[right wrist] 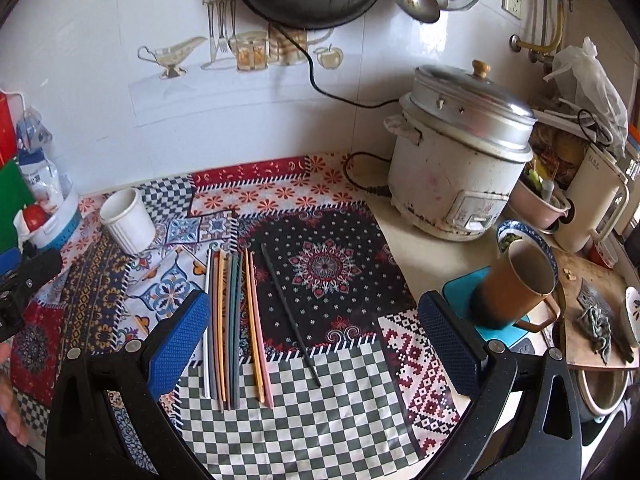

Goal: Organize utensils
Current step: 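Move left gripper onto the white stick while right gripper moves onto the dark green stick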

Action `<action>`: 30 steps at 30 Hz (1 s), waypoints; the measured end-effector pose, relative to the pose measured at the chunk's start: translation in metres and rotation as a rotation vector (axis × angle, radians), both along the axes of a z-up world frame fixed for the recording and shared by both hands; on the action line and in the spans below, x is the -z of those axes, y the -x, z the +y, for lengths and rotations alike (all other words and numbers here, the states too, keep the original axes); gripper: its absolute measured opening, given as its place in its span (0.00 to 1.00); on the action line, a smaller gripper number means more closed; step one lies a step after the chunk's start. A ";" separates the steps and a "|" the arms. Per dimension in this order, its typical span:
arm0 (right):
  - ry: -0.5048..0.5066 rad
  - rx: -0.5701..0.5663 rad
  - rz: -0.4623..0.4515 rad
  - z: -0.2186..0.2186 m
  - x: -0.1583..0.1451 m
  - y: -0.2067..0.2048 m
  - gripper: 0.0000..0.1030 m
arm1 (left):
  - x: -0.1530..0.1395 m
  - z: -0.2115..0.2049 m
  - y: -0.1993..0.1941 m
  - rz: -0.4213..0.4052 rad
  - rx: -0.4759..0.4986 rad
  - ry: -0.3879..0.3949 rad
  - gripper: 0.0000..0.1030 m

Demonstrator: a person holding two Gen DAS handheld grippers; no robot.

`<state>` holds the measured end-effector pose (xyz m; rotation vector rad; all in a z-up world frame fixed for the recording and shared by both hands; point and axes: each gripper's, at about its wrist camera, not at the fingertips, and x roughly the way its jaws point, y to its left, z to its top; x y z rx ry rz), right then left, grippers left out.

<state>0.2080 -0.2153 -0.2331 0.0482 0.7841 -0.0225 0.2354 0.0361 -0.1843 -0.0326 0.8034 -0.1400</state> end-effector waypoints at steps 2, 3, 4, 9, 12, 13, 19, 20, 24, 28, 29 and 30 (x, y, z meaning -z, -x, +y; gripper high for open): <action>-0.011 -0.021 0.072 0.002 0.018 -0.013 1.00 | 0.020 -0.005 -0.014 0.076 0.036 0.014 1.00; -0.018 -0.022 0.097 0.003 0.027 -0.017 1.00 | 0.029 -0.007 -0.021 0.110 0.047 0.016 1.00; -0.023 -0.023 0.119 0.005 0.034 -0.022 1.00 | 0.040 -0.010 -0.028 0.144 0.053 0.015 0.98; -0.049 -0.026 0.196 0.008 0.067 -0.044 0.98 | 0.087 -0.010 -0.058 0.319 0.077 0.050 0.80; -0.056 -0.015 0.228 0.006 0.080 -0.060 0.97 | 0.107 -0.015 -0.070 0.366 0.084 0.038 0.72; -0.062 -0.017 0.242 0.005 0.085 -0.065 0.94 | 0.112 -0.018 -0.073 0.374 0.093 0.025 0.69; -0.058 -0.063 0.330 0.004 0.110 -0.097 0.70 | 0.141 -0.036 -0.092 0.470 0.141 0.053 0.44; -0.050 -0.077 0.338 0.004 0.113 -0.101 0.67 | 0.144 -0.039 -0.094 0.481 0.144 0.060 0.40; -0.032 -0.144 0.356 0.005 0.120 -0.116 0.57 | 0.155 -0.051 -0.103 0.505 0.141 0.080 0.30; -0.021 -0.205 0.389 0.005 0.124 -0.129 0.51 | 0.161 -0.059 -0.111 0.524 0.121 0.082 0.22; -0.017 -0.214 0.394 0.005 0.124 -0.132 0.48 | 0.163 -0.061 -0.114 0.529 0.118 0.077 0.20; -0.014 -0.224 0.402 0.006 0.125 -0.135 0.47 | 0.166 -0.062 -0.117 0.537 0.119 0.073 0.17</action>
